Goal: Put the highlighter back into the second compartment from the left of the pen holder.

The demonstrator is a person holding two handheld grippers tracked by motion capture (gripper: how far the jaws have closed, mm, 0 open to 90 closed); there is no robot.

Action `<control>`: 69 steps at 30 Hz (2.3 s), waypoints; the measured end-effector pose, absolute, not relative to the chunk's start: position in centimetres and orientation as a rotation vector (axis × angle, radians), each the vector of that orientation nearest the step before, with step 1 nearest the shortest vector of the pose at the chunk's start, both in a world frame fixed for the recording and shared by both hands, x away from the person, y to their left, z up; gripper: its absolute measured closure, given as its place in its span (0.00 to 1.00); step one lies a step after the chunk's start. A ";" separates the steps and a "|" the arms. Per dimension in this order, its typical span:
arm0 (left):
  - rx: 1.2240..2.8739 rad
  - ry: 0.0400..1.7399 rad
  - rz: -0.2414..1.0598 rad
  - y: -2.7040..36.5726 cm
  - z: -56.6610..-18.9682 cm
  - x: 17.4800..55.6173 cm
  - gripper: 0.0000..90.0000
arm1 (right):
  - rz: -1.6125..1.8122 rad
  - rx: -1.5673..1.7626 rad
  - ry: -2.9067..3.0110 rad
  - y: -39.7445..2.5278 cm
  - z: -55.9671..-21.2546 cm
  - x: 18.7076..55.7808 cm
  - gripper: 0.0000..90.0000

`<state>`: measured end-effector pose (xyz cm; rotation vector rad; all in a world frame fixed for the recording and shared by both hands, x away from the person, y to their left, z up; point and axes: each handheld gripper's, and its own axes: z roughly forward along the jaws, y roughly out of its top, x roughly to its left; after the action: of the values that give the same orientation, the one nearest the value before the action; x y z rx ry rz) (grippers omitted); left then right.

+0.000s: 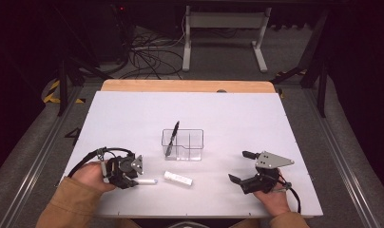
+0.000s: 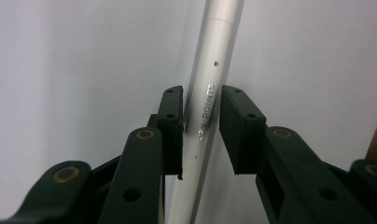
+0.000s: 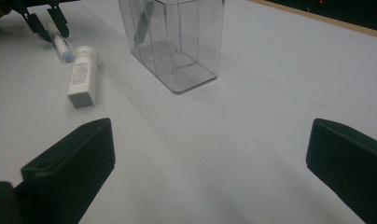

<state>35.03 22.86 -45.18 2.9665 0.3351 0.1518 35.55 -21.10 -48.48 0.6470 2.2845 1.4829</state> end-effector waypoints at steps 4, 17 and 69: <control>2.981 0.315 0.151 22.8 -45.4 35.1 0.81 | 1.483 0.648 2.284 -21.1 -48.5 35.5 0.02; 2.988 0.259 0.166 22.7 -45.5 34.8 0.87 | 1.483 0.651 2.286 -21.1 -48.5 35.6 0.02; 2.491 0.395 0.422 25.0 -38.8 33.3 0.87 | 1.481 0.647 2.285 -21.1 -48.5 35.5 0.02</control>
<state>33.32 25.01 -38.80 2.4915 0.3948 0.4223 35.55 -21.07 -48.50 0.6466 2.2847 1.4809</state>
